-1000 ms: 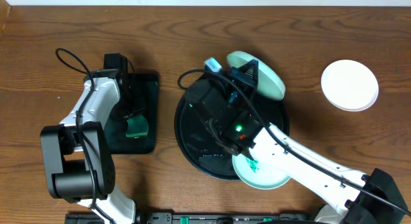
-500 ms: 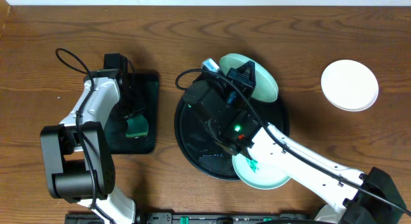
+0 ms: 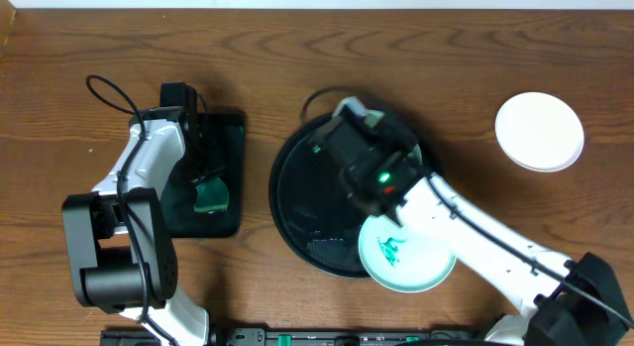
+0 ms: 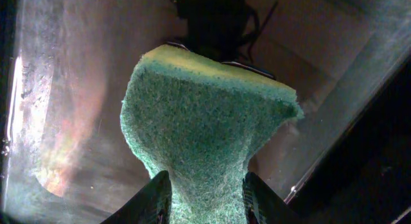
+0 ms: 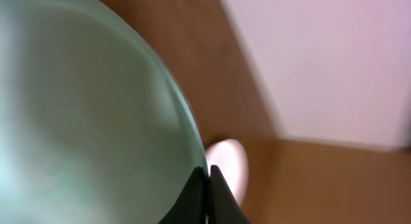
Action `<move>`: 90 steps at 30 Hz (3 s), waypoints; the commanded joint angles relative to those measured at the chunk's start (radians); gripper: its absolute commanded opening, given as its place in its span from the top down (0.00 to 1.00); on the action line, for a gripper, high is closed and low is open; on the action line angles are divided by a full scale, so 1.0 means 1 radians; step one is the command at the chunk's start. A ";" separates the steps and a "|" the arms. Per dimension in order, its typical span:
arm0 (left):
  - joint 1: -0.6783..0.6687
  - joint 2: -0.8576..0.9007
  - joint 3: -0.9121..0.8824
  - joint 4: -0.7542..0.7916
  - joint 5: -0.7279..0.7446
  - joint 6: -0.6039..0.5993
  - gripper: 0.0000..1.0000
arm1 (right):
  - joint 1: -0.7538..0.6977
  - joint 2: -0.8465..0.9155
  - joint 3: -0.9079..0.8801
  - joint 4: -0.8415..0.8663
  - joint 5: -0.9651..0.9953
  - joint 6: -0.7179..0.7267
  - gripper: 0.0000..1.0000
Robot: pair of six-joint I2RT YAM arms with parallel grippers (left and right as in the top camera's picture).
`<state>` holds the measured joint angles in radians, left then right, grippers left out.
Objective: Clean dirty plates on tray and stack at the side
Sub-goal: 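Lift the cleaned green plate with the right gripper, then carry the green plate right and stack it on the white plate, then move the right gripper to the remaining green plate's rim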
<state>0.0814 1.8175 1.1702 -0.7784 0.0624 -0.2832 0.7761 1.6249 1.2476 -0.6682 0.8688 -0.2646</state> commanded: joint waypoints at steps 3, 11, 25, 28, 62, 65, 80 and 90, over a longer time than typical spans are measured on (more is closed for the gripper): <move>0.000 -0.007 0.018 -0.002 0.006 0.010 0.62 | -0.118 -0.011 0.029 -0.019 -0.317 0.391 0.99; 0.000 -0.007 0.018 -0.005 0.006 0.010 0.62 | -0.360 -0.035 0.101 -0.075 -0.539 0.634 0.99; 0.000 -0.007 0.018 -0.002 0.005 0.010 0.62 | -0.964 -0.057 0.098 -0.135 -0.724 0.724 0.99; 0.000 -0.007 0.018 -0.001 0.006 0.010 0.62 | -1.075 -0.037 0.097 -0.137 -0.735 0.728 0.99; 0.000 -0.007 0.018 -0.006 0.006 0.010 0.62 | -1.171 0.071 0.167 -0.143 -0.940 0.711 0.36; 0.000 -0.007 0.018 -0.007 0.006 0.010 0.62 | -1.092 -0.026 0.168 -0.185 -0.931 0.681 0.35; 0.000 -0.007 0.018 -0.010 0.006 0.010 0.62 | -0.582 -0.208 0.100 -0.726 -0.773 0.990 0.36; 0.000 -0.007 0.018 -0.009 0.006 0.010 0.62 | -0.302 -0.242 -0.187 -0.728 -0.845 1.246 0.38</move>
<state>0.0814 1.8175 1.1702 -0.7845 0.0700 -0.2829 0.3996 1.4117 1.1393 -1.4006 0.0475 0.8230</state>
